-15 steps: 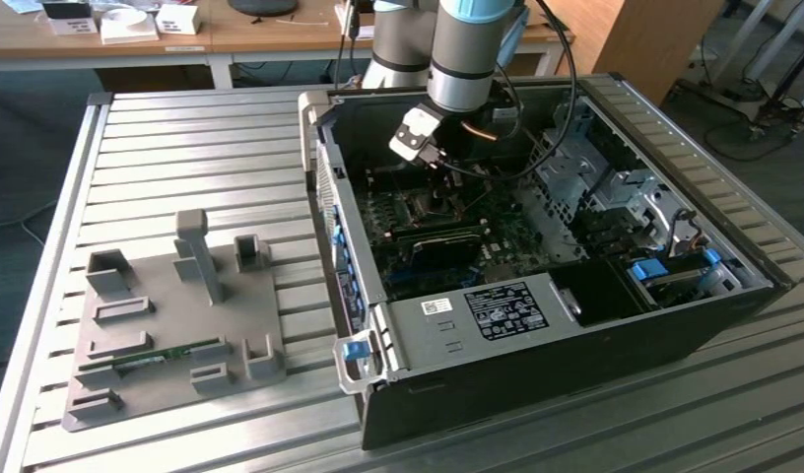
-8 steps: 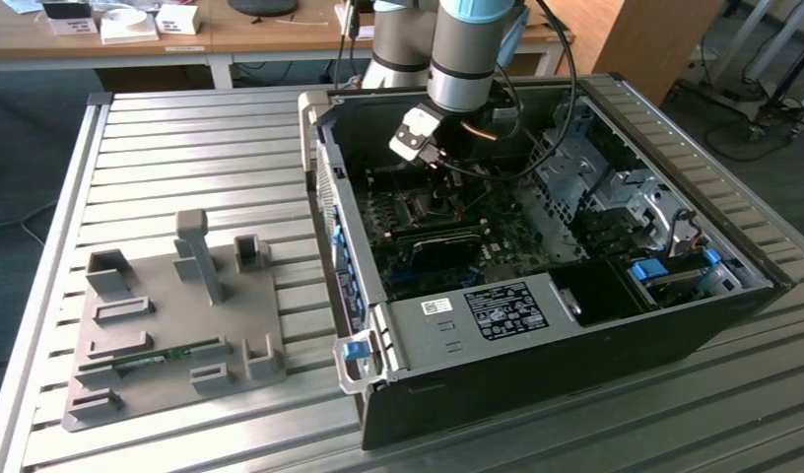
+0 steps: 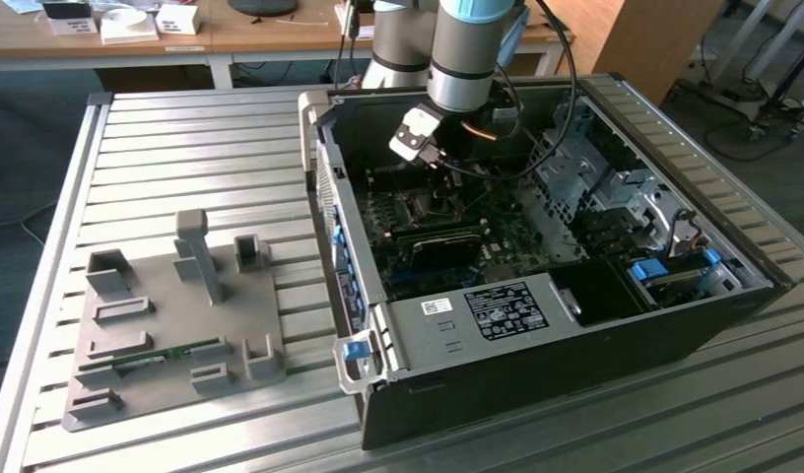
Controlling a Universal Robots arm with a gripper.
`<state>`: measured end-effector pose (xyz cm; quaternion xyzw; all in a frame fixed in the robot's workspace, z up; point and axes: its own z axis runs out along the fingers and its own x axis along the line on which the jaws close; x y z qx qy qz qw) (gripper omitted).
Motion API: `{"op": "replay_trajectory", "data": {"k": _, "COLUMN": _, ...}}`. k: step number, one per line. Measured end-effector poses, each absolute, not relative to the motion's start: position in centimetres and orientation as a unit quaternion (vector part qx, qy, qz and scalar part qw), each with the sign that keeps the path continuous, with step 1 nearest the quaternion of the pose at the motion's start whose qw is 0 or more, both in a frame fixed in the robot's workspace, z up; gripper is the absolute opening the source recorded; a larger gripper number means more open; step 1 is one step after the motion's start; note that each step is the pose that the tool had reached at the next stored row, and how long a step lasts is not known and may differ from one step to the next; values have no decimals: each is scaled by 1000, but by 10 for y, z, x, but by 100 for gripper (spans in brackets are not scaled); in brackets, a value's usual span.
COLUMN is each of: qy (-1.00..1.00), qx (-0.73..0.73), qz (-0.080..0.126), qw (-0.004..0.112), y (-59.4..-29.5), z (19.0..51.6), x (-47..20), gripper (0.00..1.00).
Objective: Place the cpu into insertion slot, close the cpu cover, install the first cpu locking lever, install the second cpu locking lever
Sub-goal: 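Place the cpu into insertion slot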
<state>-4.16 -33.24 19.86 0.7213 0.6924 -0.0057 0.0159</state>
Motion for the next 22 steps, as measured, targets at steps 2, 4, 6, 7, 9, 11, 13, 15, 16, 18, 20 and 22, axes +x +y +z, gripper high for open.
{"op": "replay_trajectory", "data": {"k": 2, "qy": 692, "qx": 721, "qz": -6, "qw": 16, "y": -332, "z": 199, "x": -42, "gripper": 10}}
{"op": "replay_trajectory", "data": {"k": 4, "qy": 692, "qx": 721, "qz": -6, "qw": 16, "y": -332, "z": 199, "x": -42, "gripper": 10}}
{"op": "replay_trajectory", "data": {"k": 6, "qy": 692, "qx": 721, "qz": -6, "qw": 16, "y": -332, "z": 199, "x": -42, "gripper": 10}}
{"op": "replay_trajectory", "data": {"k": 7, "qy": 692, "qx": 721, "qz": -6, "qw": 16, "y": -332, "z": 199, "x": -42, "gripper": 10}}
{"op": "replay_trajectory", "data": {"k": 9, "qy": 692, "qx": 721, "qz": -6, "qw": 16, "y": -332, "z": 198, "x": -42, "gripper": 10}}
{"op": "replay_trajectory", "data": {"k": 11, "qy": 692, "qx": 721, "qz": -6, "qw": 16, "y": -332, "z": 198, "x": -42, "gripper": 10}}
{"op": "replay_trajectory", "data": {"k": 13, "qy": 692, "qx": 721, "qz": -6, "qw": 16, "y": -332, "z": 198, "x": -42, "gripper": 10}}
{"op": "replay_trajectory", "data": {"k": 15, "qy": 692, "qx": 721, "qz": -6, "qw": 16, "y": -332, "z": 198, "x": -42, "gripper": 10}}
{"op": "replay_trajectory", "data": {"k": 16, "qy": 692, "qx": 721, "qz": -6, "qw": 16, "y": -332, "z": 198, "x": -42, "gripper": 10}}
{"op": "replay_trajectory", "data": {"k": 18, "qy": 692, "qx": 721, "qz": -6, "qw": 16, "y": -332, "z": 198, "x": -42, "gripper": 10}}
{"op": "replay_trajectory", "data": {"k": 20, "qy": 692, "qx": 721, "qz": -6, "qw": 16, "y": -332, "z": 198, "x": -42, "gripper": 10}}
{"op": "replay_trajectory", "data": {"k": 22, "qy": 692, "qx": 721, "qz": -6, "qw": 16, "y": -332, "z": 198, "x": -42, "gripper": 10}}
